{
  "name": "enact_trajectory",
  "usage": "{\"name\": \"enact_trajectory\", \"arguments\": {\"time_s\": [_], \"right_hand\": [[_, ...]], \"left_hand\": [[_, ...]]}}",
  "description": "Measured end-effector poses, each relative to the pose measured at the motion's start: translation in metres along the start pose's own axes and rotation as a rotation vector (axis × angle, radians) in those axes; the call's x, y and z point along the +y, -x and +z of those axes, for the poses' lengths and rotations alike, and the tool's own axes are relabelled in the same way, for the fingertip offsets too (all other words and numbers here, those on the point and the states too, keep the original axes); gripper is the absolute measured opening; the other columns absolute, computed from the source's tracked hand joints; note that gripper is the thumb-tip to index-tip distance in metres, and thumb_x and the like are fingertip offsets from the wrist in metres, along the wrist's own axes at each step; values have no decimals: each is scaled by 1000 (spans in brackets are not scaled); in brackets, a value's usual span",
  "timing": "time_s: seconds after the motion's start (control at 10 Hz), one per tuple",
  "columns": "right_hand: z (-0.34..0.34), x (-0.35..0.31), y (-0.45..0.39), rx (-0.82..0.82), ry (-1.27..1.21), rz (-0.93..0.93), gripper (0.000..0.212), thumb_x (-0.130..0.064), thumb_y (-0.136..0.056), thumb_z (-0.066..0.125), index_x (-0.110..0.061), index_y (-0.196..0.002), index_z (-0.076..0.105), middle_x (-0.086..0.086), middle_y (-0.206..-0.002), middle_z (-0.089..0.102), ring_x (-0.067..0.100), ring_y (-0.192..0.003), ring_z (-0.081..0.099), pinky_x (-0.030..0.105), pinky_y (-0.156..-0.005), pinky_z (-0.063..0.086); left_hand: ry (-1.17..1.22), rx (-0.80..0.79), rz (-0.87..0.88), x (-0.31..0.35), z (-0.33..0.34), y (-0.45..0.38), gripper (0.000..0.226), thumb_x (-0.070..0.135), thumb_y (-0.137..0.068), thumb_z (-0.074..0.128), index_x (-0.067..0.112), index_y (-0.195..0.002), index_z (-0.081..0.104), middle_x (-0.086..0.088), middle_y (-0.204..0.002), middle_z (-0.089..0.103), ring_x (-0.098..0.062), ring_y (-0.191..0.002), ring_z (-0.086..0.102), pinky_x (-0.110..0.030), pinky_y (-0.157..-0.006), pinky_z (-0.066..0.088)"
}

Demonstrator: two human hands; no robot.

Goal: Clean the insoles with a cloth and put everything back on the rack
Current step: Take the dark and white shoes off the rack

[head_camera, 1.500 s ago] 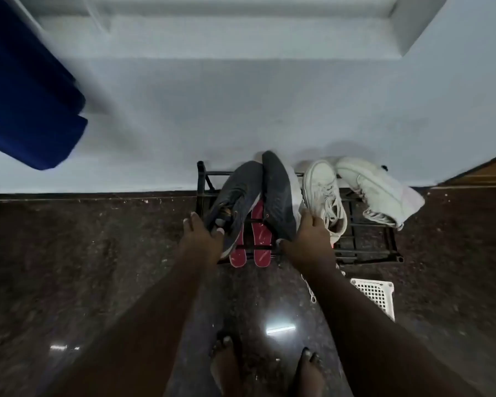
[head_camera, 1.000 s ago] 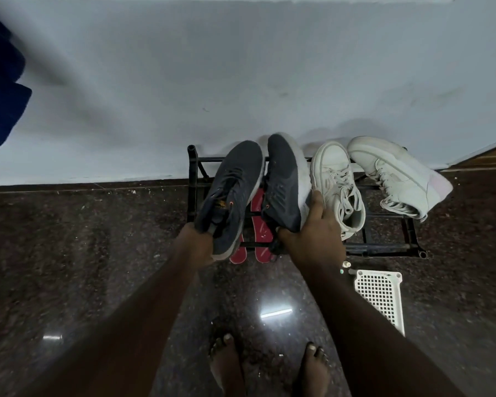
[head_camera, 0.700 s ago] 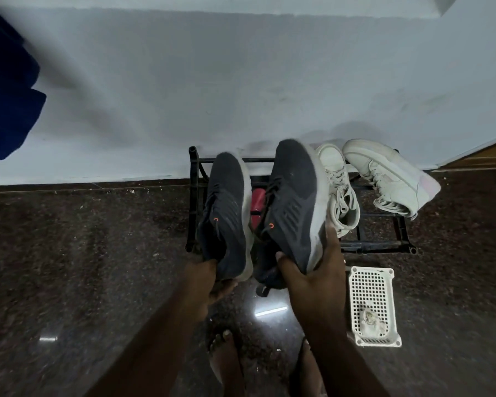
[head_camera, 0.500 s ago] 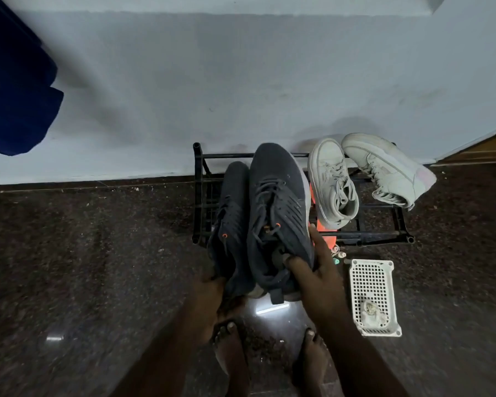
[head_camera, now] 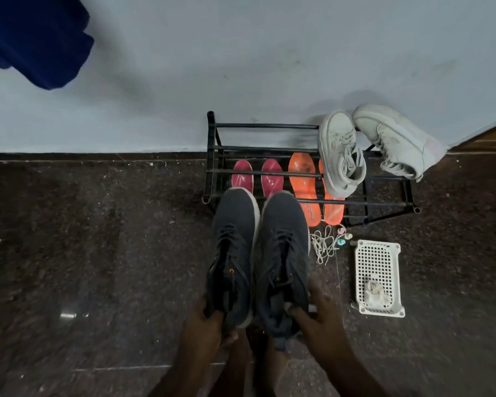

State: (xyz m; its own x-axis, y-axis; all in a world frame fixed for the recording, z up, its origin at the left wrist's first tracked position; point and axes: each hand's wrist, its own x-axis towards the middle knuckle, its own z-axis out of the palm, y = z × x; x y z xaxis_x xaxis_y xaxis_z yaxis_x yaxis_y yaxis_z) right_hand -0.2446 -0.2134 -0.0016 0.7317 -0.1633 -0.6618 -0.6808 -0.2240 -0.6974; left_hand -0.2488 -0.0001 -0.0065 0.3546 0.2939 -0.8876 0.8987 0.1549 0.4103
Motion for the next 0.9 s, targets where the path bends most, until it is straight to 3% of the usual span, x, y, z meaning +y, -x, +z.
{"name": "enact_trajectory", "arguments": {"time_s": [0.1,0.2,0.3,0.4,0.5,0.6,0.7,0.8,0.9], "right_hand": [[2,45,16,-59,-25,204,46,-13,-89,68,-52,-111,61,-4,-84,74,20,-75,72,48,-68,61],[7,82,23,-72,-105,406,43,-5,-90,60,-46,-102,67,1,-89,71,26,-86,69,57,-70,59],[10,114,17,-104,-115,477,35,-4,-93,54,-33,-110,65,3,-96,69,26,-89,67,53,-71,60],[17,151,-5,-117,-57,483,31,-5,-94,51,-26,-111,65,3,-95,69,24,-85,68,49,-72,60],[34,194,-47,-90,103,441,35,-18,-86,51,-43,-105,65,1,-98,70,26,-87,69,52,-74,60],[56,250,-105,-74,213,313,42,-29,-67,46,-60,-93,58,-2,-96,71,26,-86,69,52,-74,59],[76,268,-158,-51,209,253,45,-34,-66,47,-52,-106,55,2,-97,69,31,-87,68,55,-73,58],[94,264,-197,-66,231,206,43,-27,-76,53,-38,-118,54,-1,-102,64,31,-97,64,51,-84,55],[110,276,-234,26,197,138,50,-21,-70,49,-46,-112,57,-1,-100,68,30,-93,66,53,-79,57]], "left_hand": [[-103,23,15,-37,-3,7,26,-1,-96,51,12,-114,64,-18,-91,73,-31,-63,71,-34,-48,57],[-122,15,-56,-79,4,2,28,-1,-94,52,10,-117,65,-21,-95,71,-35,-71,72,-33,-49,56],[-74,14,-183,-121,8,-21,26,4,-95,56,5,-120,63,-20,-99,69,-37,-77,71,-35,-54,57],[-92,24,-194,-149,12,-45,21,5,-98,55,2,-118,60,-10,-92,65,-19,-69,65,-22,-48,52],[-81,-3,-196,-167,25,-88,34,6,-97,54,0,-130,55,-14,-113,66,-18,-80,65,-26,-60,58],[-85,127,16,-174,42,-141,23,6,-93,53,-10,-105,65,-21,-93,71,-21,-63,64,-27,-54,58],[-100,62,-27,-178,52,-206,16,11,-93,59,-3,-88,63,-9,-71,65,-29,-70,65,-47,-77,61],[-68,8,-108,-176,57,-257,13,19,-86,64,7,-92,62,-14,-90,68,-33,-89,69,-56,-85,58],[-5,1,-84,-164,66,-288,8,6,-95,59,9,-88,61,-18,-88,66,-40,-93,68,-57,-86,57]]}}
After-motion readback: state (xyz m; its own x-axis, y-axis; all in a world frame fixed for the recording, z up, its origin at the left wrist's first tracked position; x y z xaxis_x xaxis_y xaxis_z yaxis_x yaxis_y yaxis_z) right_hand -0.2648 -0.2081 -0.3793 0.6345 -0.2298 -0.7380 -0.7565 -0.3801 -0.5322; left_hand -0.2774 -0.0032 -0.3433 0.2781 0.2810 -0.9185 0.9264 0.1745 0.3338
